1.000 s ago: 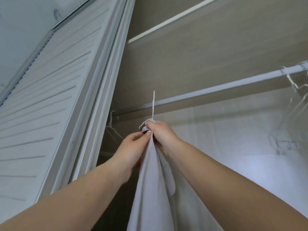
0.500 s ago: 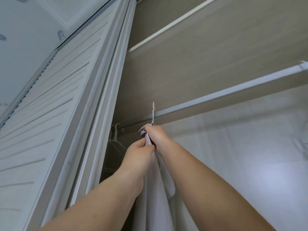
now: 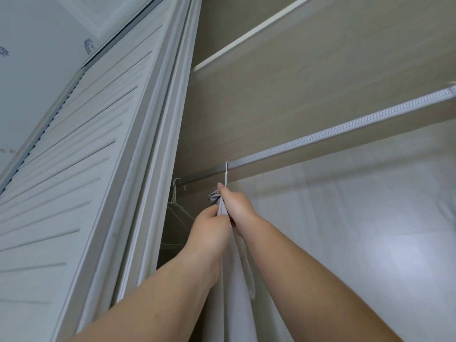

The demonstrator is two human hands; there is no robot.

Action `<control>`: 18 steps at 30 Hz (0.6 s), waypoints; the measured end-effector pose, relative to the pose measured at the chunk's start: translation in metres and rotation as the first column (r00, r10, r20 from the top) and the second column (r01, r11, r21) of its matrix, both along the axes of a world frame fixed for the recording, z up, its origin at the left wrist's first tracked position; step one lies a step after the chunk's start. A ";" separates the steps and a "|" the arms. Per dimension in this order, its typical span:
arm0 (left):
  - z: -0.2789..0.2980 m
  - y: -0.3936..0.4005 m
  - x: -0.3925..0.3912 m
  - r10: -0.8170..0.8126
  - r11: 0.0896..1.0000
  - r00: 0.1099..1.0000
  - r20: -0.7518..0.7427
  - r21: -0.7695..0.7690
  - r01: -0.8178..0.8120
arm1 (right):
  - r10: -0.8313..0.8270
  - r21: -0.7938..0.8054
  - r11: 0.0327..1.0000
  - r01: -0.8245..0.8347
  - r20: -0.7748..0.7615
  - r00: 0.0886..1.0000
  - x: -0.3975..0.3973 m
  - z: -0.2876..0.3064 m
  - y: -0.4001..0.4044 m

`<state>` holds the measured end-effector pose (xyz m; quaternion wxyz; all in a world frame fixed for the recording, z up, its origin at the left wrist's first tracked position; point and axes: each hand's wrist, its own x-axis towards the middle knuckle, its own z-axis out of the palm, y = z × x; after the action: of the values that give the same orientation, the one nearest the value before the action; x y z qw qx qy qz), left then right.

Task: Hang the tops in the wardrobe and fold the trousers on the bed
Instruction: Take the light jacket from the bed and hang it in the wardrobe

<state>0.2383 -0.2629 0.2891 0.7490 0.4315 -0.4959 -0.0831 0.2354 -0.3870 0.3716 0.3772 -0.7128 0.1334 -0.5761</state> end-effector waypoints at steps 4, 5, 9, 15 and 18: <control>-0.002 0.002 -0.001 0.015 0.997 1.000 0.025 -0.070 -0.013 | 0.025 -0.066 0.998 -0.023 0.037 0.999 -0.019 -0.019 0.010; -0.004 0.002 -0.002 0.006 0.996 0.999 0.032 -0.088 -0.004 | 0.017 -0.095 0.995 -0.014 0.029 0.999 -0.026 -0.027 0.013; -0.022 0.006 -0.001 0.013 0.995 0.997 0.077 -0.102 -0.005 | -0.027 -0.163 0.986 0.025 -0.014 1.000 -0.064 -0.064 0.032; -0.072 0.018 -0.002 0.013 0.999 0.998 0.064 0.043 -0.016 | -0.048 -0.134 0.990 0.040 -0.058 0.997 -0.115 -0.111 0.074; -0.098 0.031 -0.008 -0.003 0.995 0.999 0.054 0.097 -0.003 | -0.054 -0.130 0.991 0.041 -0.098 0.994 -0.128 -0.135 0.091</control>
<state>0.2306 -0.2322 0.1907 0.7134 0.4696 -0.5112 -0.0955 0.1074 -0.2960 0.2364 0.3098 -0.7604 0.1320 -0.5553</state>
